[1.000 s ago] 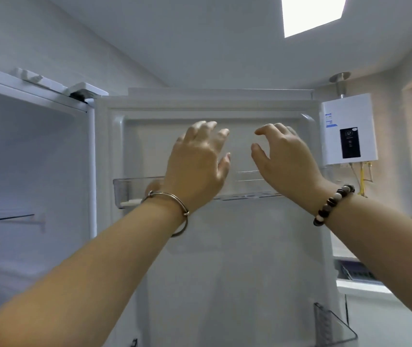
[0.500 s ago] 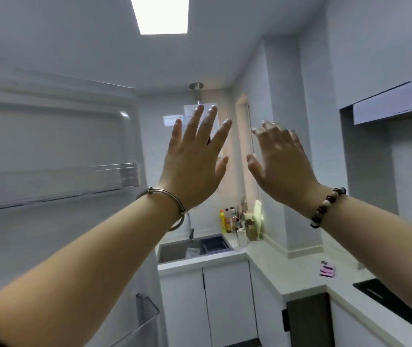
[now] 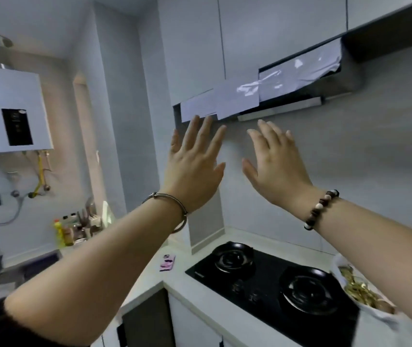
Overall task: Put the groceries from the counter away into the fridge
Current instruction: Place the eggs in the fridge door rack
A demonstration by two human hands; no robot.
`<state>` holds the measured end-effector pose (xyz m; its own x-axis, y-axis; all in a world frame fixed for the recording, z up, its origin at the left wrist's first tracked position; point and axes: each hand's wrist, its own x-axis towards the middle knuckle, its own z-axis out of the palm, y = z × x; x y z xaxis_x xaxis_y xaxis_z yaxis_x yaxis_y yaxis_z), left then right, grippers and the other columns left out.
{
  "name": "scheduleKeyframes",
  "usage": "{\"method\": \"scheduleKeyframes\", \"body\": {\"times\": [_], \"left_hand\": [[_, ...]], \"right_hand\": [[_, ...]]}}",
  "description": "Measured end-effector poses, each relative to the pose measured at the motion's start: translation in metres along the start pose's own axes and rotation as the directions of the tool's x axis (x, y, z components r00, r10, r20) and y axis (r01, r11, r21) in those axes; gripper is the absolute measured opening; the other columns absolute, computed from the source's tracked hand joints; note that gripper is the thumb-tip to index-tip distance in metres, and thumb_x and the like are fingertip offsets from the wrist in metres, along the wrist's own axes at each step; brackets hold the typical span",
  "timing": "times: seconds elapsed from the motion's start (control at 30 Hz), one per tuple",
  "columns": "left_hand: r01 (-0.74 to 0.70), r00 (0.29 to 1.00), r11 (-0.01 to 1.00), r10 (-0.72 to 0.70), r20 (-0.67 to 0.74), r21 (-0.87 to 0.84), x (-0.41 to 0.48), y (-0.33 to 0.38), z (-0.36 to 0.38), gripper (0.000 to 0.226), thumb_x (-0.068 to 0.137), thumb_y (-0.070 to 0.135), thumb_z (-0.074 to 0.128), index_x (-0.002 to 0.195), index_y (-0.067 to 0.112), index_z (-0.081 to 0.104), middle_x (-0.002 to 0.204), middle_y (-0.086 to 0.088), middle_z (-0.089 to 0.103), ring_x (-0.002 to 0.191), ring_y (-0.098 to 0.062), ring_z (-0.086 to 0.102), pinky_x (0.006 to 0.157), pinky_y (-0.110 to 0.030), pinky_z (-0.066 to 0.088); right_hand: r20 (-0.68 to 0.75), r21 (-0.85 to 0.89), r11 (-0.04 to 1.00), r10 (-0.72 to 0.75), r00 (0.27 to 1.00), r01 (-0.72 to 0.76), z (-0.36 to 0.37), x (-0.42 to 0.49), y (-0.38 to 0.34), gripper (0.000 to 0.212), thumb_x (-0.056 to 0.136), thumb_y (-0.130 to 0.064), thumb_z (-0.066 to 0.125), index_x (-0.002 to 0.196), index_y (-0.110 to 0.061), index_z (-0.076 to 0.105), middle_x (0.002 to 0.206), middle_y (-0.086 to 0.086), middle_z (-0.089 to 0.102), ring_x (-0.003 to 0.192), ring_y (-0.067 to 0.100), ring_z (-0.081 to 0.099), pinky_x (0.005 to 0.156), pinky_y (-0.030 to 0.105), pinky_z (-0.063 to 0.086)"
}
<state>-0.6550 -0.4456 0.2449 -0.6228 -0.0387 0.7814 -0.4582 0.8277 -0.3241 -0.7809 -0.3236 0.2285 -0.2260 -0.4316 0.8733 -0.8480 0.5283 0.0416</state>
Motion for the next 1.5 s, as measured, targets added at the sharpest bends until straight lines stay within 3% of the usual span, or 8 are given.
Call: {"method": "scheduleKeyframes", "body": {"times": [0.13,0.33,0.53,0.87,1.27,1.4,1.5], "left_hand": [[-0.065,0.997,0.991,0.061,-0.043,-0.118,0.032,0.066,0.061,0.068,0.096,0.047,0.033,0.15,0.027,-0.002,0.158,-0.003,-0.012,0.143,-0.024,-0.019,0.114,-0.05,-0.01],[-0.182,0.983,0.946,0.174,-0.053,-0.267,0.061,0.146,0.153,0.067,0.094,0.049,0.029,0.151,0.023,0.005,0.159,-0.007,-0.001,0.145,-0.029,-0.009,0.113,-0.052,-0.005],[-0.265,0.962,0.863,0.269,-0.052,-0.43,0.082,0.206,0.254,0.065,0.095,0.045,0.032,0.151,0.02,0.01,0.159,-0.009,0.004,0.145,-0.031,-0.004,0.114,-0.054,0.003],[-0.334,0.91,0.701,0.413,-0.023,-0.63,0.11,0.283,0.391,0.065,0.092,0.047,0.021,0.149,0.016,0.018,0.157,-0.014,0.013,0.144,-0.035,0.009,0.11,-0.058,0.016],[-0.226,0.83,0.568,0.538,0.149,-0.791,0.065,0.373,0.474,0.067,0.09,0.048,0.02,0.149,0.016,0.017,0.157,-0.012,0.014,0.144,-0.033,0.011,0.11,-0.056,0.02],[-0.167,0.761,0.553,0.599,0.25,-0.817,0.04,0.411,0.503,0.066,0.095,0.042,0.039,0.15,0.015,0.013,0.157,-0.011,0.012,0.145,-0.031,0.009,0.113,-0.051,0.017],[-0.105,0.731,0.488,0.629,0.265,-0.867,0.027,0.439,0.522,0.067,0.089,0.03,0.055,0.145,0.006,0.028,0.149,-0.017,0.031,0.138,-0.035,0.027,0.112,-0.044,0.025]], "right_hand": [[0.047,-0.104,0.991,0.085,0.995,-0.079,0.022,-0.025,0.076,0.059,0.095,-0.037,0.045,0.143,-0.004,0.032,0.152,0.019,0.025,0.141,0.033,0.021,0.113,0.052,0.016],[0.158,-0.228,0.947,0.264,0.951,-0.226,0.063,-0.065,0.159,0.06,0.096,-0.04,0.039,0.146,-0.009,0.025,0.156,0.012,0.016,0.144,0.026,0.01,0.116,0.048,0.008],[0.208,-0.36,0.879,0.403,0.891,-0.313,0.118,-0.091,0.227,0.058,0.096,-0.038,0.039,0.145,-0.009,0.027,0.155,0.011,0.017,0.144,0.025,0.011,0.117,0.046,0.008],[0.283,-0.481,0.779,0.572,0.77,-0.402,0.201,-0.121,0.304,0.058,0.095,-0.034,0.042,0.145,-0.009,0.027,0.155,0.013,0.019,0.143,0.027,0.014,0.118,0.043,0.01],[0.357,-0.48,0.714,0.689,0.63,-0.51,0.24,-0.206,0.364,0.054,0.091,-0.023,0.051,0.139,-0.005,0.037,0.148,0.015,0.033,0.137,0.028,0.029,0.112,0.036,0.023],[0.444,-0.457,0.702,0.712,0.543,-0.546,0.255,-0.244,0.384,0.051,0.09,-0.019,0.052,0.138,-0.008,0.039,0.146,0.01,0.037,0.135,0.023,0.031,0.111,0.032,0.025],[0.514,-0.449,0.7,0.711,0.48,-0.555,0.263,-0.269,0.398,0.052,0.089,-0.017,0.051,0.139,-0.009,0.039,0.145,0.007,0.037,0.135,0.021,0.032,0.109,0.031,0.028]]}}
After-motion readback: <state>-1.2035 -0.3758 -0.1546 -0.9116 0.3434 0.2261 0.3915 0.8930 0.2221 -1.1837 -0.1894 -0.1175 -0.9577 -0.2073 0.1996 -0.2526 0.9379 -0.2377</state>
